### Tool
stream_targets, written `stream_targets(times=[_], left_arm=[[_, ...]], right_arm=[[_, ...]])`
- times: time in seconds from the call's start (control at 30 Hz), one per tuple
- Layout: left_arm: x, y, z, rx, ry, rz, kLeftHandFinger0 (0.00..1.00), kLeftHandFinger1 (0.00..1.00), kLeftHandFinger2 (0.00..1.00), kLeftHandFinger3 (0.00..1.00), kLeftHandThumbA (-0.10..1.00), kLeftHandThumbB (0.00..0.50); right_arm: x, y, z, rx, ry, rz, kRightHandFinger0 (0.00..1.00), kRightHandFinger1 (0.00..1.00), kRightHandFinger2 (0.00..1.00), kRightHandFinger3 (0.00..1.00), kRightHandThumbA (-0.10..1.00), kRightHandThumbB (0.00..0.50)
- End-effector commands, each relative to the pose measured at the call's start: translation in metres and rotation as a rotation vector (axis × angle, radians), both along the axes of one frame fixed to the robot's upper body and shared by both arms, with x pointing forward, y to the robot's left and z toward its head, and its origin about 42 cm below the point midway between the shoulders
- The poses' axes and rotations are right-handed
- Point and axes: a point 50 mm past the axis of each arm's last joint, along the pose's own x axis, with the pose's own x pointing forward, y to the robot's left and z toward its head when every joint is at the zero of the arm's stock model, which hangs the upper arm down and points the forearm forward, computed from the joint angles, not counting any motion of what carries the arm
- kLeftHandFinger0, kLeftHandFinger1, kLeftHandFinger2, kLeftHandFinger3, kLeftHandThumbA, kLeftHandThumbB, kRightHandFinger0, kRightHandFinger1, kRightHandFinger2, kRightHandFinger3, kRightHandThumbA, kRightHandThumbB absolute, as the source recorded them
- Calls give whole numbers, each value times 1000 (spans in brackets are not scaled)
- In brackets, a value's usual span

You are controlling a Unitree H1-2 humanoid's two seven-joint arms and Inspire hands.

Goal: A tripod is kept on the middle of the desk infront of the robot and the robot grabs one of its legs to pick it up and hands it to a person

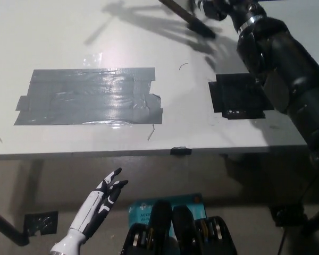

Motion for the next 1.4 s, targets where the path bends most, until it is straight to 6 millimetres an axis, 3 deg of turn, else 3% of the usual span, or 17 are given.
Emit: stream_targets(times=[0.0,0.07,0.27,0.33,0.4,0.5,0.53,0.57,0.6,0.67,0.7,0.87,1.03,1.1,1.17,1.27,1.37], left_arm=[[-4,1,13,37,-51,-39,892,881,854,992,1000,97],[-3,0,14,50,-58,-45,939,891,865,1000,1000,93],[-2,-2,14,36,-71,-48,928,871,846,990,1000,72],[1,-3,14,34,-85,-49,968,873,840,989,1000,62],[3,-3,15,32,-86,-45,965,869,835,986,1000,67],[5,-3,17,29,-88,-43,932,862,827,988,1000,74],[7,-2,18,32,-94,-44,923,864,835,994,1000,81],[8,-2,19,34,-96,-45,920,864,837,996,1000,81],[9,-1,18,32,-94,-44,904,876,880,1000,1000,105],[11,-1,18,21,-92,-44,896,893,927,1000,1000,120],[12,-1,19,8,-89,-42,917,940,996,1000,1000,143],[22,-3,19,-16,-83,-32,1000,1000,1000,1000,1000,177],[27,-4,21,-9,-82,-27,1000,1000,1000,1000,1000,200],[26,-4,20,-8,-86,-28,1000,1000,1000,1000,1000,190],[26,-4,18,-12,-88,-28,1000,1000,1000,1000,1000,179],[25,-4,16,-22,-81,-23,1000,1000,1000,1000,1000,184],[23,-3,15,-22,-75,-18,1000,1000,1000,1000,1000,196]], right_arm=[[-41,19,92,82,538,248,1000,1000,1000,1000,738,500],[-56,15,103,74,517,293,1000,1000,1000,1000,767,500],[-101,-7,143,115,413,392,1000,1000,1000,1000,824,500],[-137,-28,162,120,307,436,1000,1000,1000,1000,882,500],[-170,-42,167,103,255,447,1000,1000,1000,1000,923,500],[-207,-60,158,107,204,504,1000,1000,1000,1000,1000,500],[-227,-70,149,123,192,530,1000,1000,1000,1000,1000,500],[-233,-73,145,131,192,540,1000,1000,1000,1000,1000,500],[-255,-85,128,159,179,586,1000,1000,1000,1000,1000,483],[-275,-93,111,183,170,619,1000,1000,1000,1000,1000,484],[-299,-102,89,237,184,646,1000,1000,1000,1000,1000,474],[-354,-121,32,392,232,693,1000,1000,1000,1000,956,475],[-376,-123,-11,505,228,679,1000,1000,1000,1000,978,492],[-382,-119,-25,564,250,667,1000,1000,1000,1000,981,475],[-378,-111,-46,690,305,669,1000,1000,1000,1000,930,453],[-367,-104,-79,813,377,622,1000,1000,1000,1000,957,428],[-349,-96,-115,902,447,550,1000,1000,1000,1000,1000,359]])
